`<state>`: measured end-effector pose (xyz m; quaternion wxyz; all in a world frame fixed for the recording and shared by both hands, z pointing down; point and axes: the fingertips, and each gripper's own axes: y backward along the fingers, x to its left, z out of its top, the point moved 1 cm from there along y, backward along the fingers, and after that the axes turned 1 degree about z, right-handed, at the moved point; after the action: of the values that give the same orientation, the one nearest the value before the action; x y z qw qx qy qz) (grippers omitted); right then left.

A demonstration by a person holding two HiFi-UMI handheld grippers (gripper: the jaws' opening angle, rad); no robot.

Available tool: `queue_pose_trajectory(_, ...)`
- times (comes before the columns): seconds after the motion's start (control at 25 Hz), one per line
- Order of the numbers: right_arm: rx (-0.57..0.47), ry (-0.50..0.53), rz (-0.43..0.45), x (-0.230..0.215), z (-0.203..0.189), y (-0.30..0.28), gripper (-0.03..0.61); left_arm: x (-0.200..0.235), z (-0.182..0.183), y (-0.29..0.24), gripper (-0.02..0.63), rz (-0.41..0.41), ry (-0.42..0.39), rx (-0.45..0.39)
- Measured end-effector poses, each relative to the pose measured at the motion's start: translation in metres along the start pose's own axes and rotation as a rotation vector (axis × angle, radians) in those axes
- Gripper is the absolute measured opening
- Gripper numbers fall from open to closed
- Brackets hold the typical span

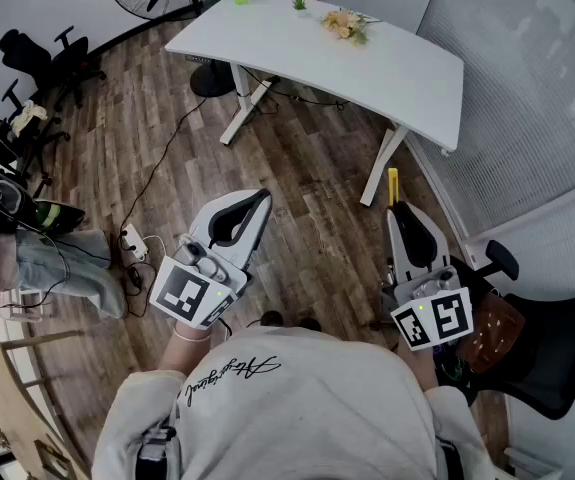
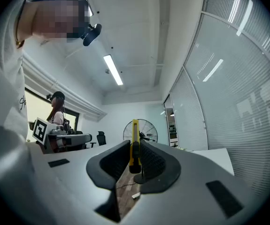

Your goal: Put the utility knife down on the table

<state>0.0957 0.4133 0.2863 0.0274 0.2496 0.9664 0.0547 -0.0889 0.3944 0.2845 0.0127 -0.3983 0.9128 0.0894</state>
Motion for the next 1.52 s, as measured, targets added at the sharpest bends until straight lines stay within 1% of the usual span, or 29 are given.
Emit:
queue_pose_trajectory(0.64,0.019,0.009,0.0,0.004,-0.004,0.0,0.064,0.001,0.002,0.007,-0.003,0.019,0.003,0.007)
queue_pose_trajectory(0.92,0.005,0.003,0.006,0.011,-0.001,0.002,0.066,0.004,0.004,0.016,-0.002,0.027,0.007,0.007)
queue_pose_trajectory(1.12,0.011,0.012,0.011,0.024,-0.004,0.002,0.064,0.009,0.003,0.029,-0.002,0.035,0.009,0.002)
queue_pose_trajectory(1.52,-0.001,0.007,0.022,0.057,-0.005,-0.015,0.066,0.028,0.001,0.056,-0.002,0.02,0.016,0.002)
